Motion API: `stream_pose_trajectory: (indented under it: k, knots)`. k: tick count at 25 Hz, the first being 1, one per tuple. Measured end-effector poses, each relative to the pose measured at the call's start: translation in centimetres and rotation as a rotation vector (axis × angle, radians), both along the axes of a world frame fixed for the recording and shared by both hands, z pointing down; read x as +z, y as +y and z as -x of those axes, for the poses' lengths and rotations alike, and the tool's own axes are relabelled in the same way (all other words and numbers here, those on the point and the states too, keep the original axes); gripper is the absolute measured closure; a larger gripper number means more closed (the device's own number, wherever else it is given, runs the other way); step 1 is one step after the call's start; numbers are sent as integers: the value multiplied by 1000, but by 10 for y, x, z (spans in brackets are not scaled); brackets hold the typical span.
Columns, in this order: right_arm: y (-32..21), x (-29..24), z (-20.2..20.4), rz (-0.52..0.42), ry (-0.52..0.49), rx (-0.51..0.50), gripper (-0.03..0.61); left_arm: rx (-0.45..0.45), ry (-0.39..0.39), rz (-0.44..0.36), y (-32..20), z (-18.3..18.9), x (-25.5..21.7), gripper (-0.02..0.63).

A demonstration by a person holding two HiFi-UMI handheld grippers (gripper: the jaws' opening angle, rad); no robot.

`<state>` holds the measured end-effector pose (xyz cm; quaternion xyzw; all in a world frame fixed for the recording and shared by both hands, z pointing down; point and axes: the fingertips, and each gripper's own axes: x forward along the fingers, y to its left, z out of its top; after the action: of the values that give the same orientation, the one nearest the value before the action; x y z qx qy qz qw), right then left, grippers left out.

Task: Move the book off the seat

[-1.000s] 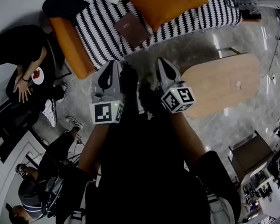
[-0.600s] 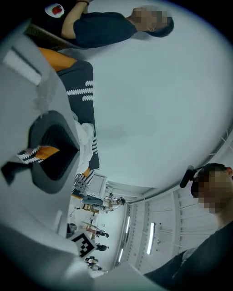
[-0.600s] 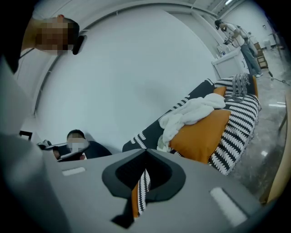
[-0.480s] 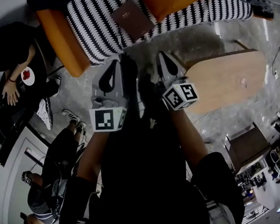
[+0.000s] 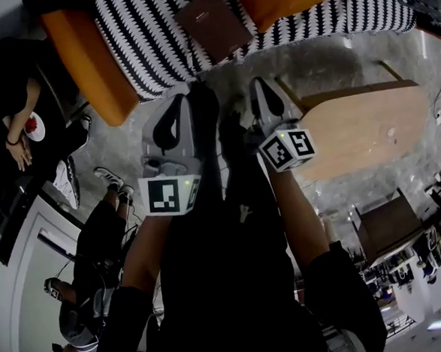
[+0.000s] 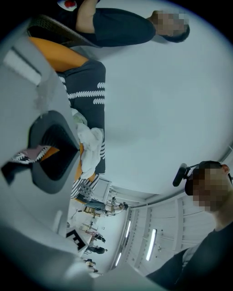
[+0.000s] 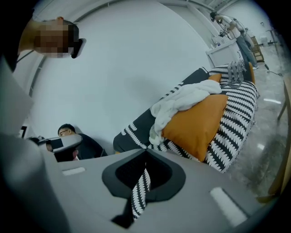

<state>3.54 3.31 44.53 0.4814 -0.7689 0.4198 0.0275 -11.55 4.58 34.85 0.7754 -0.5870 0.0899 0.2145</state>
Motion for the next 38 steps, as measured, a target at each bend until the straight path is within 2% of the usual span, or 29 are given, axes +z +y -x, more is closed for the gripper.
stream_pose_trajectory:
  k: [3, 11, 20, 27, 33, 38]
  knots:
    - [-4, 24, -2, 19, 4, 0, 569, 1, 0, -10, -10, -1, 12, 607]
    - [-6, 96, 10, 88, 4, 4, 561, -1, 38, 28, -22, 4, 58, 607]
    - [0, 154, 15, 177, -44, 11, 515, 21, 50, 58, -29, 1, 82, 607]
    - [9, 197, 22, 155, -49, 26, 502, 36, 74, -3, -10, 10, 103, 607]
    - [18, 212, 25, 268, -56, 1, 477, 36, 69, 70, -21, 6, 94, 607]
    - [5, 240, 20, 254, -16, -6, 463, 57, 116, 17, -32, 7, 106, 607]
